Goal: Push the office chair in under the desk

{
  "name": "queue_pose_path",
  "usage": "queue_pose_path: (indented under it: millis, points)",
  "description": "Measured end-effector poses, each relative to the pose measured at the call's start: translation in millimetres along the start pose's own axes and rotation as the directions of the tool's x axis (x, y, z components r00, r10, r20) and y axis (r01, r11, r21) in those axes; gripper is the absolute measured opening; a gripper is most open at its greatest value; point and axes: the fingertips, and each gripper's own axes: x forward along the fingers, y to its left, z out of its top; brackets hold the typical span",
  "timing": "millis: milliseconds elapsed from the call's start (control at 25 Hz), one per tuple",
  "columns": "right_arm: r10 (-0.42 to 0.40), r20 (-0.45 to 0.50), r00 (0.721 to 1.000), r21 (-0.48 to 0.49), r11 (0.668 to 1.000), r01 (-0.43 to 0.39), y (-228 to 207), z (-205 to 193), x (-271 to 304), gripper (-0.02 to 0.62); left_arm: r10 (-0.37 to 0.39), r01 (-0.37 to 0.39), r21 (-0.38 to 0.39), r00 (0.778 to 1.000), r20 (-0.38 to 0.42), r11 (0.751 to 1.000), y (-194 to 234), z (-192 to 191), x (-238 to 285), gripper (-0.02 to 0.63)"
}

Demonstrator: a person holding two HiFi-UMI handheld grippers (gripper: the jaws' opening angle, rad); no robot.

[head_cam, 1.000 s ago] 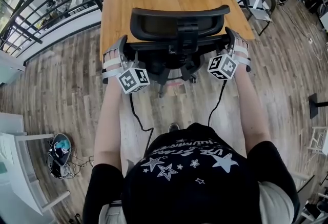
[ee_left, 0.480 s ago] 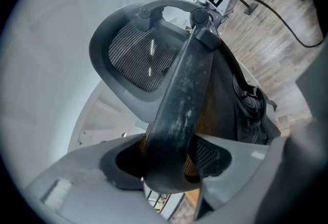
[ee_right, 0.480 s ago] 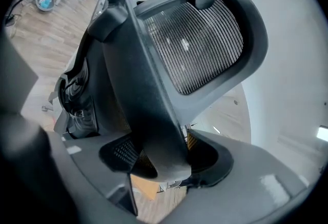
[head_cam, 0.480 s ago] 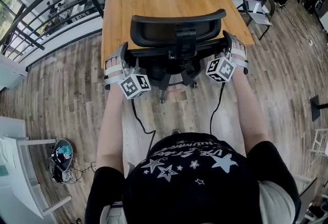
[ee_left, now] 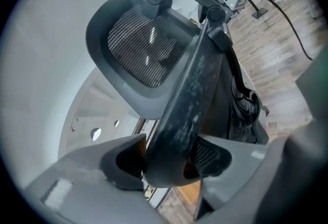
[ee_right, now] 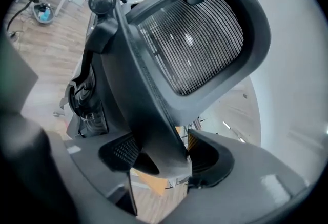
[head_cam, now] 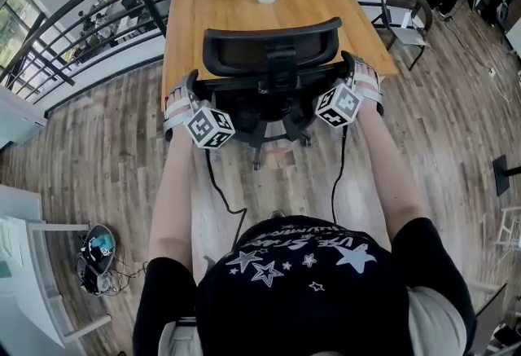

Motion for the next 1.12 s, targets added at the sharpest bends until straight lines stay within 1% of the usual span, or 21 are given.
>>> queue_pose_path:
  millis: [120,200,320,440,560,640,840,920,1120]
  points:
    - [-0.016,0.008,1.000,-0.020,1.000,0.016,4,2,-10,0.287,-0.004,0.004,-0.004,1.000,-0.023,1.000,1,-3,-4,0.261]
    - [-0.024,0.021,0.999,-0.003,1.000,0.025,7,0,-19,0.301,0.002,-0.003,-0.019,1.000,-0.031,1.000,0,-2,-9,0.281]
    - [-0.024,0.043,0.999,0.038,0.999,0.023,11,-5,-33,0.302,0.005,-0.007,-0.093,1.000,-0.022,0.996,-3,4,-24,0.282]
    - [-0.036,0.073,0.997,0.103,0.994,0.028,10,-2,-53,0.296,0.005,-0.006,-0.186,1.000,-0.006,0.983,-5,8,-47,0.282]
    - [-0.068,0.119,0.991,0.167,0.985,0.048,4,4,-76,0.287,0.004,0.003,-0.297,1.000,0.021,0.955,-8,12,-73,0.281]
    - [-0.077,0.147,0.986,0.189,0.981,0.049,1,6,-91,0.278,-0.003,0.014,-0.351,1.000,0.031,0.936,-14,16,-89,0.282]
    - [-0.103,0.211,0.972,0.200,0.978,0.061,-1,8,-129,0.238,-0.015,0.041,-0.452,0.998,0.062,0.891,-37,34,-134,0.282]
    - [-0.099,0.231,0.968,0.229,0.972,0.045,0,7,-144,0.221,-0.012,0.047,-0.483,0.997,0.075,0.874,-44,42,-151,0.281]
    - [-0.106,0.265,0.958,0.295,0.955,0.024,0,-7,-183,0.146,0.000,0.072,-0.551,0.992,0.129,0.831,-57,71,-194,0.281]
